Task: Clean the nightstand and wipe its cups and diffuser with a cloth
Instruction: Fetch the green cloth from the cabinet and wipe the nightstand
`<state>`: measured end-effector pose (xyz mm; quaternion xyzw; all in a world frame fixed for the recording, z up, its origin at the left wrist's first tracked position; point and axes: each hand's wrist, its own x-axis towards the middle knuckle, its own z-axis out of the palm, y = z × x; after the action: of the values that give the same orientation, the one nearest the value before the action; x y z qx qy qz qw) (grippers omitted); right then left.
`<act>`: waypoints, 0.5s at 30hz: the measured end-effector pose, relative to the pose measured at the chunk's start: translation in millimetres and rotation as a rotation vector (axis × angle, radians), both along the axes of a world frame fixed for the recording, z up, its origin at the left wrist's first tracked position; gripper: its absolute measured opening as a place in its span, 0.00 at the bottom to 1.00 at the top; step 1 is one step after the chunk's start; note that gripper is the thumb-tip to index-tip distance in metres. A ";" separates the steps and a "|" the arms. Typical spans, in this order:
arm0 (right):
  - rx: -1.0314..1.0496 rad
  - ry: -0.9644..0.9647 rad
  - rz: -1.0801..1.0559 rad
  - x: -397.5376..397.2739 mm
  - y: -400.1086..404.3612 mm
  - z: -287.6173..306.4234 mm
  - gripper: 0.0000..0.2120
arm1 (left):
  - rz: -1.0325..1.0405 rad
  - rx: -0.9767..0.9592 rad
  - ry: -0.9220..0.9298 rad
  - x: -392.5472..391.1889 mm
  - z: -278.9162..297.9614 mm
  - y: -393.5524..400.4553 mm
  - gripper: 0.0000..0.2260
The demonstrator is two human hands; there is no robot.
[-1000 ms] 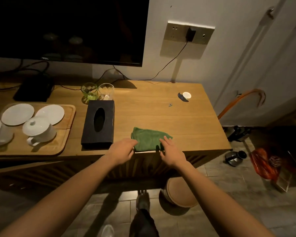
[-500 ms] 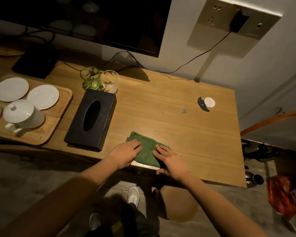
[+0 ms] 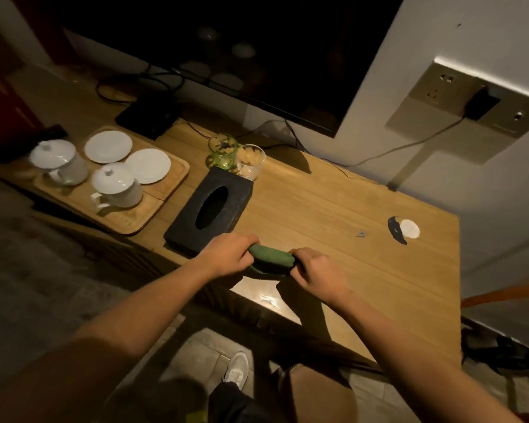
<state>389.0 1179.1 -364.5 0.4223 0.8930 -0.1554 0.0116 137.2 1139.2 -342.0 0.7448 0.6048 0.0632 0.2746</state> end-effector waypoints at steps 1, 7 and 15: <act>0.017 0.028 0.019 -13.6 3.1 10.9 0.15 | 0.037 0.033 -0.001 -10.2 11.9 -4.7 0.07; 0.096 0.158 0.170 -106.3 1.7 68.4 0.09 | 0.275 0.093 -0.014 -70.8 68.3 -56.3 0.03; 0.030 0.339 0.549 -240.5 -111.3 134.5 0.11 | 0.672 0.120 -0.092 -148.3 119.0 -232.1 0.13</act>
<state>148.5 1067.8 -230.0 0.1337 0.9650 -0.2013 -0.1021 -11.1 907.1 -223.0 0.5152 0.7986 0.2189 0.2212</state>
